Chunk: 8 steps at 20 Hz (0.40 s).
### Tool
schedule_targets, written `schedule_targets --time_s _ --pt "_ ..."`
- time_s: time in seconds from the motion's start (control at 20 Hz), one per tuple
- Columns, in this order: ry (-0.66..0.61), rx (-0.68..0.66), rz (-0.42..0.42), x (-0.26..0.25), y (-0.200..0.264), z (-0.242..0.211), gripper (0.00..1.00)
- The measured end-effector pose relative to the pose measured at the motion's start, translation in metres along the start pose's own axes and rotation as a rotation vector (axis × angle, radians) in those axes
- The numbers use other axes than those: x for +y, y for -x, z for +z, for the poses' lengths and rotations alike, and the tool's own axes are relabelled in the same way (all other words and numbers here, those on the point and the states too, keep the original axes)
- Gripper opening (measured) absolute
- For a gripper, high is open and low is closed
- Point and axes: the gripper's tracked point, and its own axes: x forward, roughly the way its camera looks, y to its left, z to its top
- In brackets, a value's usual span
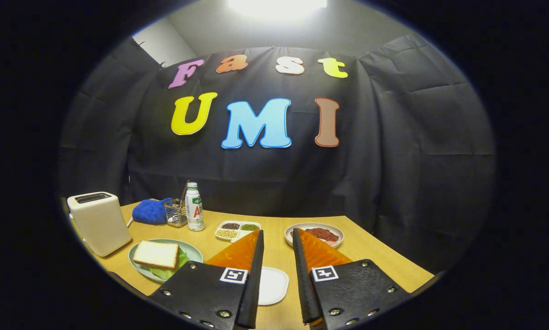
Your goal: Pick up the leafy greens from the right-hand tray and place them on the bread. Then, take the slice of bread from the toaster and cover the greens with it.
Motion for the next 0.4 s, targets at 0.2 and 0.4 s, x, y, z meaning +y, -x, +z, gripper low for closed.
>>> schedule_targets --time_s 0.2,0.4 --pt "-0.037 -0.105 0.071 -0.057 -0.013 0.0 0.37" --pt "-0.025 -0.059 -0.02 -0.155 -0.024 -0.035 0.37"
